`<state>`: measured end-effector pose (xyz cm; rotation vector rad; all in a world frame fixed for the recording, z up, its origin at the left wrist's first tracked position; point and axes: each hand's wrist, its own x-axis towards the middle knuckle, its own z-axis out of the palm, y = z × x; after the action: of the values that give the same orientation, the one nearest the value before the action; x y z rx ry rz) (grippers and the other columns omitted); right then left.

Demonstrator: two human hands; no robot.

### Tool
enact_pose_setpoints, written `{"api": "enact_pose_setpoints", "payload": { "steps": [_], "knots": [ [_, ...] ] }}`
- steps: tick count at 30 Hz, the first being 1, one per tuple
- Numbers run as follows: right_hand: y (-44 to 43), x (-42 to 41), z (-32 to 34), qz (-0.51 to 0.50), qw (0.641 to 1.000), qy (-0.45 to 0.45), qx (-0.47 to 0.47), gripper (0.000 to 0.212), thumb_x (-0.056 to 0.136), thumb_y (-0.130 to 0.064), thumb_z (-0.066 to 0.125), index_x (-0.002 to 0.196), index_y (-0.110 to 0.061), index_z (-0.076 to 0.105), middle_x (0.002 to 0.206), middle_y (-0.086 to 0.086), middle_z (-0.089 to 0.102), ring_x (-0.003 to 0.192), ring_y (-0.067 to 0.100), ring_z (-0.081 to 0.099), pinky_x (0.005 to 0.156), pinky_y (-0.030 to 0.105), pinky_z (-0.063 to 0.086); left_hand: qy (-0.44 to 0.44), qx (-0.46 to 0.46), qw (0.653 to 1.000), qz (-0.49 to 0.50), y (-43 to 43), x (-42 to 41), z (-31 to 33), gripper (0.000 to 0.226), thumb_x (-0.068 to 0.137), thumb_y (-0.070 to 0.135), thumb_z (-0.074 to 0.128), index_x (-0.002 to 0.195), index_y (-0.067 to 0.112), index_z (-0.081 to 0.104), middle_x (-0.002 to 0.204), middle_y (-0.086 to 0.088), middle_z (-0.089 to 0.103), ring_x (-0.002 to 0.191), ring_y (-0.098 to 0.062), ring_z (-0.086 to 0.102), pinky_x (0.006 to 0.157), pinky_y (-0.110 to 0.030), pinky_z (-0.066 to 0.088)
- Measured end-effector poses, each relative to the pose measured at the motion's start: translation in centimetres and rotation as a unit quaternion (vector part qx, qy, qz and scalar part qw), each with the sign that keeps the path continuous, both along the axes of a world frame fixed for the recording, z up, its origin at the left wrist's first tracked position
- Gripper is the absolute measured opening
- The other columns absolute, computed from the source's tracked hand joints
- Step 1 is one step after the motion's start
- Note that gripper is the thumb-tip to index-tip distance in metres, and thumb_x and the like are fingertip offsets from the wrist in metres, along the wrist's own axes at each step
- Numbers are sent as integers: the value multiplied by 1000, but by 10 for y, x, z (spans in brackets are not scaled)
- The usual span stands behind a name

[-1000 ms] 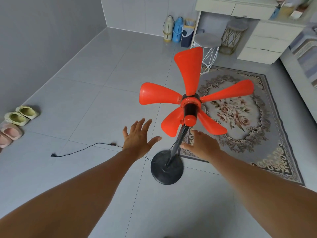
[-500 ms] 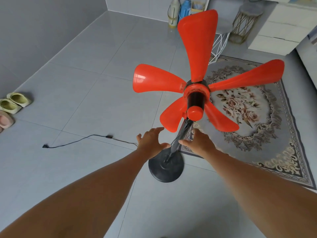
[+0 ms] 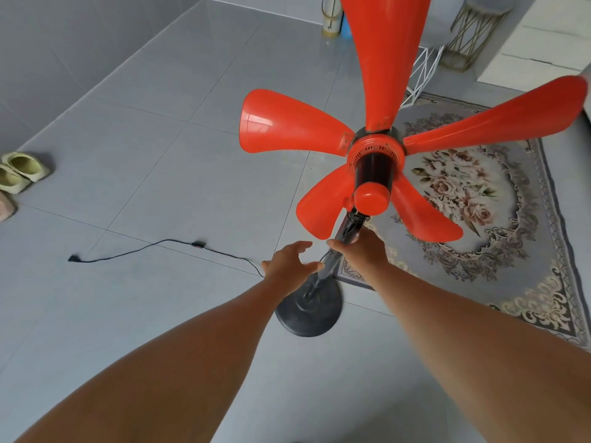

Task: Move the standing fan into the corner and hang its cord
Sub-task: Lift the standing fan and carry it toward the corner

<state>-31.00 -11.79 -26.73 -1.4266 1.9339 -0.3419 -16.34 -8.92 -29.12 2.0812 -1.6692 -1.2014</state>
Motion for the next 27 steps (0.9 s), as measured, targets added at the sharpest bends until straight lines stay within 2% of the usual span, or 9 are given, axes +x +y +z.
{"api": "enact_pose_setpoints", "payload": {
  "steps": [3, 12, 21, 27],
  "knots": [
    [-1, 0, -6, -9, 1000, -5, -13, 49, 81, -39, 71, 118, -9, 60, 119, 10, 69, 113, 28, 62, 98, 39, 48, 18, 11, 1000, 9, 1, -5, -5, 53, 83, 44, 65, 133, 35, 53, 140, 13, 55, 129, -15, 51, 104, -45, 31],
    [-2, 1, -9, 13, 997, 52, -56, 47, 78, -38, 74, 111, -6, 64, 112, 12, 72, 105, 30, 66, 88, 37, 52, 49, 29, 998, 33, 1, -14, -7, 50, 85, 38, 67, 133, 31, 54, 140, 9, 57, 128, -18, 53, 106, -51, 39],
    [0, 5, -12, -42, 996, 60, -55, 53, 77, -39, 75, 115, -3, 63, 115, 14, 71, 108, 31, 66, 89, 38, 52, 79, 43, 995, 40, 2, -15, -1, 48, 88, 32, 66, 134, 24, 56, 140, 4, 57, 128, -20, 52, 109, -49, 39],
    [6, 17, -8, -44, 994, 56, -88, 43, 76, -37, 77, 104, -6, 69, 106, 13, 74, 102, 32, 68, 82, 36, 51, 102, 44, 993, 40, 1, -10, 1, 51, 87, 29, 67, 135, 22, 55, 139, 1, 58, 127, -20, 54, 107, -42, 44]
  ]
}}
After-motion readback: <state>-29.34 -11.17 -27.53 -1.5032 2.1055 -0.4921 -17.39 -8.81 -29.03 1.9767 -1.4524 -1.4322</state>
